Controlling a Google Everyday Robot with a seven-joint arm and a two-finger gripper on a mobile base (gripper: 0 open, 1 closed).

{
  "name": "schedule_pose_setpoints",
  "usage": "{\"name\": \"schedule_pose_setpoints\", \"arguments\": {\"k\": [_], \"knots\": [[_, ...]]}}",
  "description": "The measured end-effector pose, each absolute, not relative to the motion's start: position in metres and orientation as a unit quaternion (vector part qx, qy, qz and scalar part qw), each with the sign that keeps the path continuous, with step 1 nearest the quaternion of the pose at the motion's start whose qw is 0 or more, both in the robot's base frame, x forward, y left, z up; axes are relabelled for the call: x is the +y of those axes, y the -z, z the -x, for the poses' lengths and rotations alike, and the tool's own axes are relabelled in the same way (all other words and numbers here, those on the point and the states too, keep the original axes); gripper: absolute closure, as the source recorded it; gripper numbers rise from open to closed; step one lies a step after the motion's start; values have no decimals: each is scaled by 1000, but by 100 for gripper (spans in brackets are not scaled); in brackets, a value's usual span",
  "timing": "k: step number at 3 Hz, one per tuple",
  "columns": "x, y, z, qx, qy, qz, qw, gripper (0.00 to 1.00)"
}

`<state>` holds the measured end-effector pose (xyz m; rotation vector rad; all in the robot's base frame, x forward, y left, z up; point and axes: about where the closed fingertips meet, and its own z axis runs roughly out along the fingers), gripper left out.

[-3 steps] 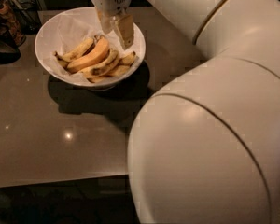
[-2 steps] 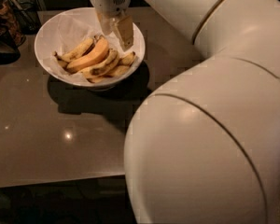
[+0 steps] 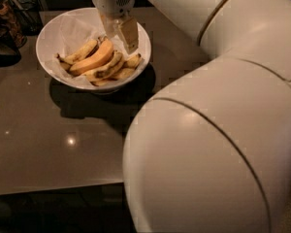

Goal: Pick banana from white bowl

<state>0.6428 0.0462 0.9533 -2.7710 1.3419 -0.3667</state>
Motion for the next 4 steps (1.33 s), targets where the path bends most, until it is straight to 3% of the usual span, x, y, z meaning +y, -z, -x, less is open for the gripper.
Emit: {"name": "schedule_pose_setpoints", "arguments": {"k": [1, 4], "knots": [[30, -973, -647, 450, 112, 885, 49, 26], [36, -970, -654, 443, 82, 890, 68, 45]]}}
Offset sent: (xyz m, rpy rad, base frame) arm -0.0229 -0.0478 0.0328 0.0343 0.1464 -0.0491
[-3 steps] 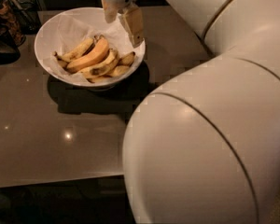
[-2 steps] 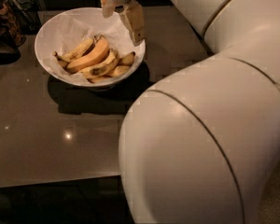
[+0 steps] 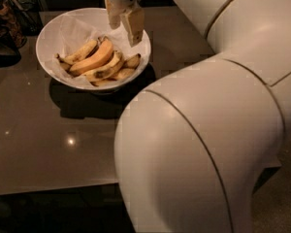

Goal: Pick banana from white bowl

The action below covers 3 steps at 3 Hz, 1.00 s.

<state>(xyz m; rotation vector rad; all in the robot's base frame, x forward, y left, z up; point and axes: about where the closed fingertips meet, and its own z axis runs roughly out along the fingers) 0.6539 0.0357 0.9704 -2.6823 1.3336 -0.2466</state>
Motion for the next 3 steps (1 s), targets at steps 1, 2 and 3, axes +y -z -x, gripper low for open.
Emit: {"name": "schedule_pose_setpoints", "arguments": {"k": [1, 2, 3], "knots": [[40, -965, -654, 437, 76, 894, 64, 45], [43, -957, -653, 434, 67, 897, 57, 46], [45, -952, -652, 432, 62, 898, 52, 46]]}}
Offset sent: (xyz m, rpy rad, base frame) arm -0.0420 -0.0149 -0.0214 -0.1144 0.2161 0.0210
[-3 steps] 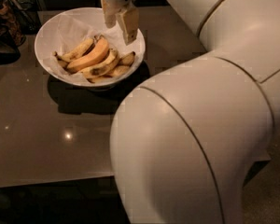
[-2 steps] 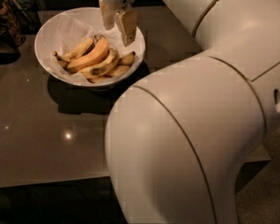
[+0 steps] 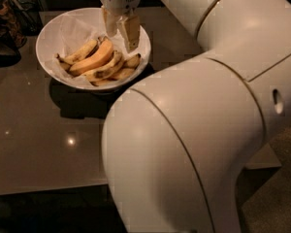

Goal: Pick banana from white bowl

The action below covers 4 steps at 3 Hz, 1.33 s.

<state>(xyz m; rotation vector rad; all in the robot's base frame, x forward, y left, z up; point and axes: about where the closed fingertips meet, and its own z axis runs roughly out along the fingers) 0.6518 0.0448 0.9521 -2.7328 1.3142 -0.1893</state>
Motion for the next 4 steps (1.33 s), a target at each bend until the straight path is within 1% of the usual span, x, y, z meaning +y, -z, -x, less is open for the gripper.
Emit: {"name": "schedule_pose_setpoints", "arguments": {"k": [4], "knots": [[44, -946, -648, 431, 54, 900, 40, 46]]}}
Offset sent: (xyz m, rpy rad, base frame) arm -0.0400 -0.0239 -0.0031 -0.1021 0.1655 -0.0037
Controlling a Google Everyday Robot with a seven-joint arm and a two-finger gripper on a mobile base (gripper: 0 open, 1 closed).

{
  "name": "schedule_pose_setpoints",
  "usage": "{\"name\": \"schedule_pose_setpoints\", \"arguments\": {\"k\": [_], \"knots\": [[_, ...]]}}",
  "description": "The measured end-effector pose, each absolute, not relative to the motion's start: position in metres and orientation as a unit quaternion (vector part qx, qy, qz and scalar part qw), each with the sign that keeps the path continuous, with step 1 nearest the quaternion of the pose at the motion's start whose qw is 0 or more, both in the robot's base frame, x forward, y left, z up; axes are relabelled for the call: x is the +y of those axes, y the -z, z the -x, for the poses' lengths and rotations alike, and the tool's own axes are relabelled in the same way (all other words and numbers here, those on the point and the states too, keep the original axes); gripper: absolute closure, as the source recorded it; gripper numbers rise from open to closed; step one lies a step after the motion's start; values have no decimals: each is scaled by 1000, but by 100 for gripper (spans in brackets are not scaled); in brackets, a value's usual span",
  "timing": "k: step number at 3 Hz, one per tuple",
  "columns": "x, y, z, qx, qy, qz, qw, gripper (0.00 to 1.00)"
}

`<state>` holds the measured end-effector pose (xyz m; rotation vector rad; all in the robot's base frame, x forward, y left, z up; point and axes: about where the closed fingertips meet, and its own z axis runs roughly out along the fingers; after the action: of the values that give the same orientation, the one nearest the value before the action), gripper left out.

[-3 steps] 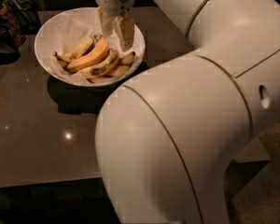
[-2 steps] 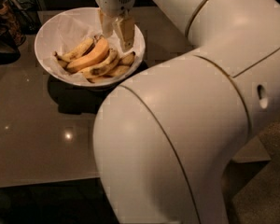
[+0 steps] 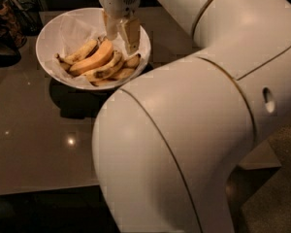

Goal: Pick banana from white bowl

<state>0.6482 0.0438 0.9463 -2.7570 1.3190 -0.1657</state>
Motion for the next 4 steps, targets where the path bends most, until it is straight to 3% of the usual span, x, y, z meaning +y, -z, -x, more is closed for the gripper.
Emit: {"name": "schedule_pose_setpoints", "arguments": {"k": [1, 3, 4], "knots": [[43, -946, -648, 431, 53, 900, 39, 46], [43, -946, -648, 431, 53, 900, 38, 5], [43, -946, -648, 431, 53, 900, 39, 0]]}}
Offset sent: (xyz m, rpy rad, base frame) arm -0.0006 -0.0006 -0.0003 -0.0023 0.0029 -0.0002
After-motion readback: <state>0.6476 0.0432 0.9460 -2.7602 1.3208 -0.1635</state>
